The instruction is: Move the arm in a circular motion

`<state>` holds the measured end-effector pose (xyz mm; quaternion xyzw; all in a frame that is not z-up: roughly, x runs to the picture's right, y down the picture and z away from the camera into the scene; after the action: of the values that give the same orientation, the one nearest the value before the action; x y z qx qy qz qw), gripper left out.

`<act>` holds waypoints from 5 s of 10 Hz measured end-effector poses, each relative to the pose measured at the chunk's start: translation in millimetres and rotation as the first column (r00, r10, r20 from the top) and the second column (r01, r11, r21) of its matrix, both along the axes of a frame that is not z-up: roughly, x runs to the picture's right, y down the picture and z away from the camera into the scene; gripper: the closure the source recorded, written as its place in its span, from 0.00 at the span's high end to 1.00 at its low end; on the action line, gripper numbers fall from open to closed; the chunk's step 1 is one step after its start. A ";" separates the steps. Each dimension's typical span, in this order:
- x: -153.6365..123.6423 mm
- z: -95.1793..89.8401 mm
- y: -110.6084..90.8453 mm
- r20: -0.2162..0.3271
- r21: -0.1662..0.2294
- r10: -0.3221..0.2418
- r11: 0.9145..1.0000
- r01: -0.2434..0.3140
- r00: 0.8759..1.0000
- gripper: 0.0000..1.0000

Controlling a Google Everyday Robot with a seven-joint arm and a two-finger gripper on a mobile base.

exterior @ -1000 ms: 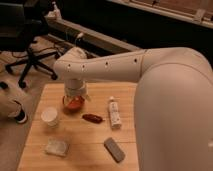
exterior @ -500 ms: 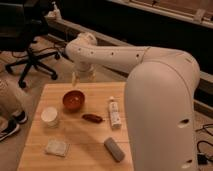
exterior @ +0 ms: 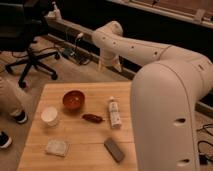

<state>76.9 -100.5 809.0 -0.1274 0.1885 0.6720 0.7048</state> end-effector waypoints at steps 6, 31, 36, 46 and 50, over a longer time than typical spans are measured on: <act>168.0 -55.3 96.2 -0.263 -0.072 0.174 0.977 -0.199 0.949 0.73; -27.7 -2.0 -42.4 -0.006 0.097 -0.118 0.988 0.118 0.993 0.73; 183.2 -55.5 95.6 -0.314 -0.045 0.132 0.987 -0.154 0.940 0.73; -158.7 -181.8 241.8 0.348 -0.086 -0.362 0.906 0.414 0.865 0.73; -315.1 -170.7 198.8 0.572 0.087 -0.471 0.849 0.522 0.671 0.73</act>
<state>-238.2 98.4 638.3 -0.2967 0.0230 0.3758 0.8776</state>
